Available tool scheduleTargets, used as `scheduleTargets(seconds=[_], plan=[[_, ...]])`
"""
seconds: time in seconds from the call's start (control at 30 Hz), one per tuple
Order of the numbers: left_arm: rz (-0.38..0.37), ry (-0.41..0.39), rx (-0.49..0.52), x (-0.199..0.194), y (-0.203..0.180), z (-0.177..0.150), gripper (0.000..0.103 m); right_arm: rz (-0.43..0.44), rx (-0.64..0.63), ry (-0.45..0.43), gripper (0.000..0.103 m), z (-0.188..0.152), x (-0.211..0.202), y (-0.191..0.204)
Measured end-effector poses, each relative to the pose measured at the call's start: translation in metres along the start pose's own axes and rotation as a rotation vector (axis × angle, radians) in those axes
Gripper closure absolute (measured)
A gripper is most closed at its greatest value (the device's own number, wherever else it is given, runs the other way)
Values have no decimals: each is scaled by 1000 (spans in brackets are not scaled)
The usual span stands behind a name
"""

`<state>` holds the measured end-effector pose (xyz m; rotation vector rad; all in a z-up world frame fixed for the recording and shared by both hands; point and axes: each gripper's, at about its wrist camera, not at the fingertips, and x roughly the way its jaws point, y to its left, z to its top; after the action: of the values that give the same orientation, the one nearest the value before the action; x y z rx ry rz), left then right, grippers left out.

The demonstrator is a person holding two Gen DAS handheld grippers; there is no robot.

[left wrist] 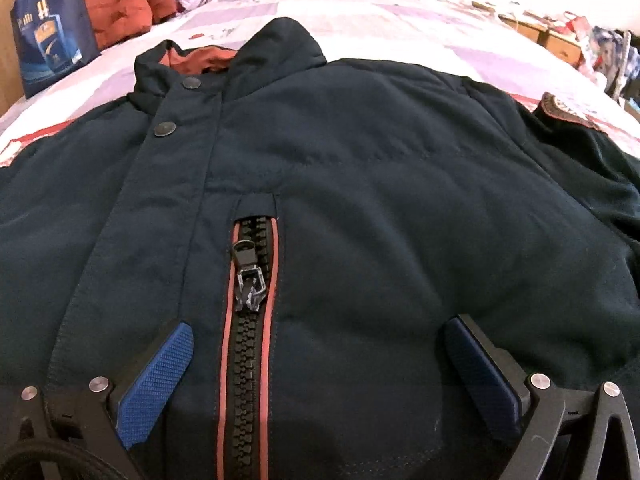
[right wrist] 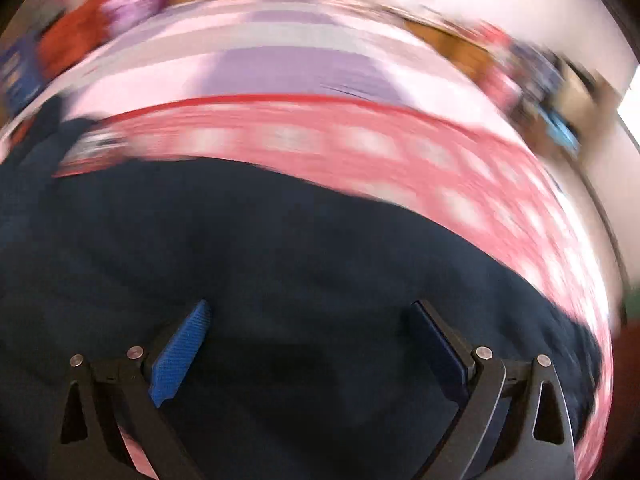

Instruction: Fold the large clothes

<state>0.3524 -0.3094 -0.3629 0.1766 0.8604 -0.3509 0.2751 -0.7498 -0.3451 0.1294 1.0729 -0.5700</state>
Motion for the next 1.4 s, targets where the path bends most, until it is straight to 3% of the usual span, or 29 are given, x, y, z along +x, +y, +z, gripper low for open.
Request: scheduleTargets(seconds=[0.13, 0.17, 0.2, 0.23, 0.37, 0.5, 0.63, 0.73, 0.8, 0.9, 1.0, 1.2, 1.4], plan=[[17, -2, 13, 3, -1, 1, 0, -182, 204, 62, 3, -48, -4, -135], [20, -4, 18, 3, -2, 1, 0, -199, 236, 59, 15, -58, -10, -158], [22, -4, 20, 3, -2, 1, 0, -106, 271, 47, 28, -68, -17, -181], [26, -5, 22, 3, -2, 1, 0, -98, 259, 51, 29, -71, -21, -187], [39, -3, 30, 3, -4, 1, 0, -145, 204, 57, 25, -74, -39, -172], [40, -4, 31, 2, -4, 1, 0, -27, 326, 4, 16, -94, -75, -154], [41, -4, 31, 3, -4, 1, 0, 68, 377, 50, 13, -114, -75, -124], [40, -6, 31, 3, -4, 1, 0, 265, 571, 90, 10, -128, -60, -126], [41, -7, 31, 2, -4, 1, 0, 321, 694, 94, 9, -140, -60, -136], [42, -9, 32, 3, -3, 1, 0, 345, 833, 97, 0, -145, -54, -153], [41, -10, 32, 2, -3, 1, 0, 368, 929, 134, 0, -143, -44, -162], [42, -10, 32, 3, -4, 0, 0, 332, 1093, 110, 0, -131, -27, -169], [41, -14, 31, 2, -3, 1, 0, 308, 1104, 86, 0, -121, -20, -169]])
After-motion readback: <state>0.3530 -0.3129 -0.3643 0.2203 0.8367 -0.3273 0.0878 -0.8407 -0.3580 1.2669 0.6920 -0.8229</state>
